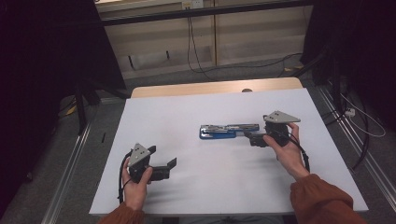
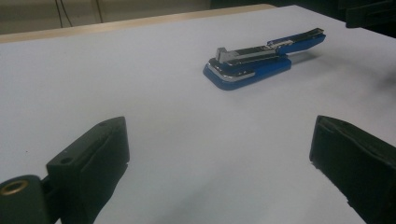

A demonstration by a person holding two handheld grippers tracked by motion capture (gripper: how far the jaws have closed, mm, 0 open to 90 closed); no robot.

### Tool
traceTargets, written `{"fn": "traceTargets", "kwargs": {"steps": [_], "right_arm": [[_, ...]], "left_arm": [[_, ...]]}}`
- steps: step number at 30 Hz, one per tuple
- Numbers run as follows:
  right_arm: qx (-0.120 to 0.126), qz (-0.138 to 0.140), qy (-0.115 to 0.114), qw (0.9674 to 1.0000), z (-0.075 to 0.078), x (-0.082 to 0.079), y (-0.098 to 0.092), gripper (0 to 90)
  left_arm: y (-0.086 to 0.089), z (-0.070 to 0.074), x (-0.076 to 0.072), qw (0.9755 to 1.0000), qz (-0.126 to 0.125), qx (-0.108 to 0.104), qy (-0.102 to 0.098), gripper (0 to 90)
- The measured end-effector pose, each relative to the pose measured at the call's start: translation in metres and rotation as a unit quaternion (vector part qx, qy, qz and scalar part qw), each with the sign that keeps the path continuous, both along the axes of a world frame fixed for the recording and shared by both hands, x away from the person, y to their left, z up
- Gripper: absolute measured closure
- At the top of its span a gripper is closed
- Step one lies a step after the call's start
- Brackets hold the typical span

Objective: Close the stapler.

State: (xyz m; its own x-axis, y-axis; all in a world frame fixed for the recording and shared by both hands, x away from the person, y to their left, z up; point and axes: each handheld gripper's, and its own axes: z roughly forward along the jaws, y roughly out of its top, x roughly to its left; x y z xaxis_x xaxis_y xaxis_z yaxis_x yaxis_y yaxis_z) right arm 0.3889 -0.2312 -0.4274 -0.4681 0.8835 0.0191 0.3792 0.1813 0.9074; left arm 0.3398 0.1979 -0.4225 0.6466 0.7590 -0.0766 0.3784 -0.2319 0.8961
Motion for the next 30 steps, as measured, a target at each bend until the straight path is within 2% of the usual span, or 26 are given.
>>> {"fn": "traceTargets", "kwargs": {"steps": [3,5,8,10,12,15,17,18,20,22,24,25,30], "right_arm": [[-0.005,-0.011,-0.011,0.9999,0.0,-0.005,-0.005,3.8],[-0.003,-0.013,-0.01,0.9999,-0.001,-0.009,-0.008,3.7],[-0.009,-0.015,-0.014,0.9998,-0.001,-0.014,-0.012,3.3],[-0.011,-0.022,-0.017,0.9996,-0.002,-0.017,-0.015,3.4],[-0.011,-0.029,-0.016,0.9994,-0.003,-0.018,-0.018,3.2],[-0.003,-0.03,-0.011,0.9995,-0.004,-0.021,-0.022,3.2],[-0.001,-0.03,-0.01,0.9995,-0.006,-0.022,-0.024,3.0],[0.0,-0.032,-0.01,0.9995,-0.007,-0.022,-0.025,3.0],[-0.001,-0.031,-0.008,0.9995,-0.007,-0.023,-0.026,3.0],[-0.003,-0.029,-0.009,0.9995,-0.008,-0.024,-0.025,2.8],[-0.005,-0.028,-0.011,0.9995,-0.008,-0.025,-0.023,2.5],[-0.009,-0.027,-0.012,0.9995,-0.008,-0.025,-0.022,2.5],[-0.006,-0.026,-0.004,0.9996,-0.011,-0.023,-0.023,2.4]], "left_arm": [[-0.004,0.004,0.001,1.0,-0.003,-0.004,0.002,6.3],[-0.008,0.006,0.002,0.9999,-0.015,-0.002,-0.004,7.0],[-0.016,0.007,0.005,0.9998,-0.007,0.002,-0.018,7.0],[-0.019,0.006,0.008,0.9997,-0.014,-0.007,-0.017,7.0],[-0.022,0.006,0.01,0.9995,-0.023,-0.01,-0.019,7.0],[-0.025,0.004,0.013,0.9993,-0.026,-0.003,-0.027,6.6],[-0.028,0.002,0.016,0.9994,-0.027,-0.003,-0.021,6.0],[-0.029,0.001,0.017,0.9995,-0.027,-0.012,-0.014,5.9],[-0.03,0.001,0.021,0.9992,-0.033,-0.015,-0.019,5.9],[-0.034,0.002,0.024,0.9992,-0.032,-0.017,-0.016,5.6],[-0.041,0.003,0.026,0.9987,-0.038,0.004,-0.033,5.2],[-0.044,0.003,0.027,0.9983,-0.045,0.006,-0.038,4.2],[-0.06,0.002,0.037,0.9974,-0.065,0.005,-0.031,3.9]]}}
